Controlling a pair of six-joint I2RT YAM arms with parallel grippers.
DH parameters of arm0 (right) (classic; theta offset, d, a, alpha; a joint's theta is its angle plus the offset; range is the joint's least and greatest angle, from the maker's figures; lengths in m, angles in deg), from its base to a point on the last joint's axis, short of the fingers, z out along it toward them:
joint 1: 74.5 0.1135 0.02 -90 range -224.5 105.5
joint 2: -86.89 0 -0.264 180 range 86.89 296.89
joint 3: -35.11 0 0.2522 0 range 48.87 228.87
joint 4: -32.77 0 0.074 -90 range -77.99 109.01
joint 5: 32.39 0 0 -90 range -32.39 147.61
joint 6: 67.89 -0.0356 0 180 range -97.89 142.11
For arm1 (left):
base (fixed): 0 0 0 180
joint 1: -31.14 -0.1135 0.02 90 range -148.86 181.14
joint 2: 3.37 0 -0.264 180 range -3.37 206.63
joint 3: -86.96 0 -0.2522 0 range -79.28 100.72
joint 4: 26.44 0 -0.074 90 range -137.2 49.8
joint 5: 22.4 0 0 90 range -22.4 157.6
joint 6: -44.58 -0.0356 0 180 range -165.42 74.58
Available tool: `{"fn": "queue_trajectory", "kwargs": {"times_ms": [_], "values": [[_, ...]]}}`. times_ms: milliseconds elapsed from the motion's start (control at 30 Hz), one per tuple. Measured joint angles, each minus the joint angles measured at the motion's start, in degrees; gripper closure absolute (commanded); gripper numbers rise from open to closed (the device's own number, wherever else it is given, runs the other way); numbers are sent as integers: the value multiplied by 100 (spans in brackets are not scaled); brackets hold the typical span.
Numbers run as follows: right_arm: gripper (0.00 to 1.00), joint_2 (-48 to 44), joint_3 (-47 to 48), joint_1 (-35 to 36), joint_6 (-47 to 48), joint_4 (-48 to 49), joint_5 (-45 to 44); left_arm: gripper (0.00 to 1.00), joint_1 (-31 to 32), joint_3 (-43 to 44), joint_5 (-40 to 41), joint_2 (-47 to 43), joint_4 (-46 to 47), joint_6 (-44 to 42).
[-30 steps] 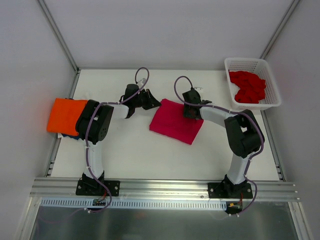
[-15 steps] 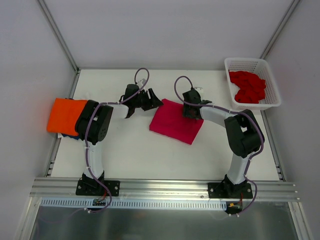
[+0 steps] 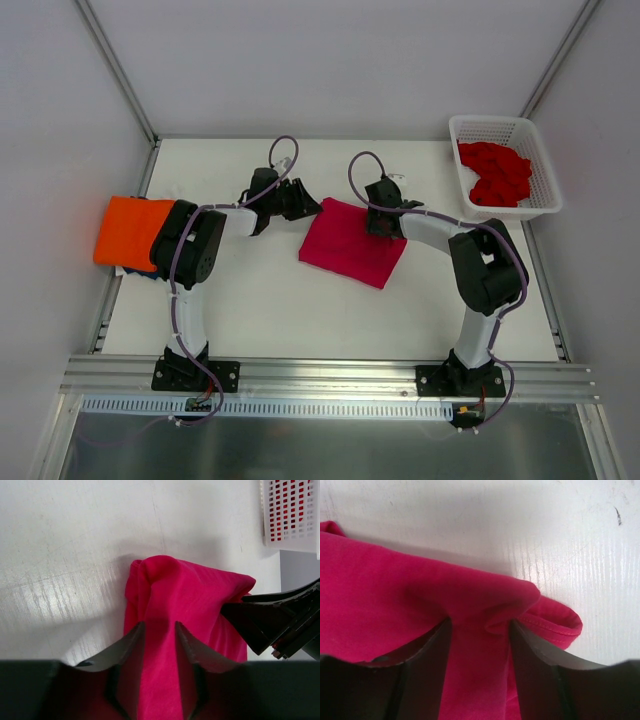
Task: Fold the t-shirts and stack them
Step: Fold the tshirt
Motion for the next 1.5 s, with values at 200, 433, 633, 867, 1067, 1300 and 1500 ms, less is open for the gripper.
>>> {"fn": "queue_trajectory", "kwargs": {"times_ms": [200, 433, 633, 867, 1067, 1300, 1500], "values": [[99, 7, 0, 0, 50, 59, 68, 97, 0, 61, -70, 0, -2, 0], [100, -17, -17, 2, 39, 79, 48, 100, 0, 94, -144, 0, -20, -11], [99, -533, -262, 96, 37, -92, -101, 100, 0, 94, -168, 0, -52, -20], [100, -1252, -293, 442, 35, -422, -472, 100, 0, 94, -247, -2, -59, -31], [100, -1552, -304, 680, -72, -769, -776, 100, 2, 94, -334, -59, -127, -35], [99, -1587, -433, 820, -297, -1141, -1060, 100, 13, 94, -479, -63, -160, -39], [99, -1572, -518, 861, -667, -1547, -1215, 100, 48, 55, -564, -195, -199, -138]]}}
